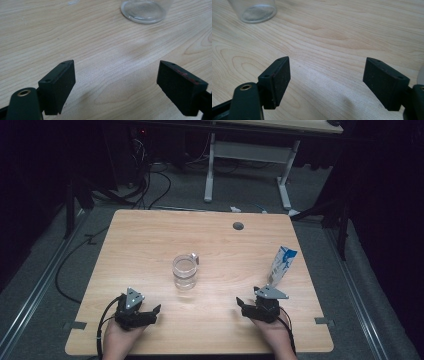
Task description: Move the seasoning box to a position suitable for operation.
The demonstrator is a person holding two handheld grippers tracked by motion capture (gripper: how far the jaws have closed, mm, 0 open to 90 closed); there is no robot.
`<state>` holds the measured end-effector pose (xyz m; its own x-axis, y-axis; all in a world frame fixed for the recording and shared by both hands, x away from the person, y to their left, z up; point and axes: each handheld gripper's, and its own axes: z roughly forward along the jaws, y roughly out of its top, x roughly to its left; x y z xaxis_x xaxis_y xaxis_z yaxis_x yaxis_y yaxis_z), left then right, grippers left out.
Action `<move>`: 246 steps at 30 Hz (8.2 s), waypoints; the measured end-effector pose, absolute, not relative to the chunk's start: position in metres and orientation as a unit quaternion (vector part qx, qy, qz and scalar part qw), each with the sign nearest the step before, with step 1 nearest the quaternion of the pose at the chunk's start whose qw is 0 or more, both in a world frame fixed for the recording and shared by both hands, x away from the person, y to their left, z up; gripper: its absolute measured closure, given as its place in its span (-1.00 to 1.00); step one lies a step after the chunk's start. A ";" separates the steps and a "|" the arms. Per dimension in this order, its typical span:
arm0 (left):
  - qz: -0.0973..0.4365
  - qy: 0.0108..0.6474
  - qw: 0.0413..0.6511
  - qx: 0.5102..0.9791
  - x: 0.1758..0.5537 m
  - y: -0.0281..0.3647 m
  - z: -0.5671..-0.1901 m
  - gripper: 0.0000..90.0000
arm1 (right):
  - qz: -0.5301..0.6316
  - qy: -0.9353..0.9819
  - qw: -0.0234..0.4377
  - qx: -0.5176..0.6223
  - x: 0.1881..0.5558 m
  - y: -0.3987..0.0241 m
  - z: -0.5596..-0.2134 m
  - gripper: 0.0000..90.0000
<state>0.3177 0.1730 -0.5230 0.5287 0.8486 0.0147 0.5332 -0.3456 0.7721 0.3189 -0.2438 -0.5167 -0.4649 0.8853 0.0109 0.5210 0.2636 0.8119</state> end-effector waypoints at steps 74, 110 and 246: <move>0.222 0.450 0.446 0.741 0.383 0.133 -0.485 0.61 | 0.417 0.766 0.209 0.443 0.315 -0.251 -0.521 -0.02; 0.223 0.420 0.480 0.737 0.381 0.113 -0.485 1.00 | 0.417 0.767 0.211 0.439 0.314 -0.250 -0.519 -0.01; 0.197 0.371 0.503 0.756 0.383 0.051 -0.453 1.00 | 0.452 0.761 0.223 0.409 0.338 -0.226 -0.492 0.31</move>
<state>0.3830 0.0509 -0.4533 0.6478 0.7580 -0.0756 0.3622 -0.2191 0.9060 0.3377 -0.2260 -0.4917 -0.5665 0.8235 0.0301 0.4196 0.2569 0.8706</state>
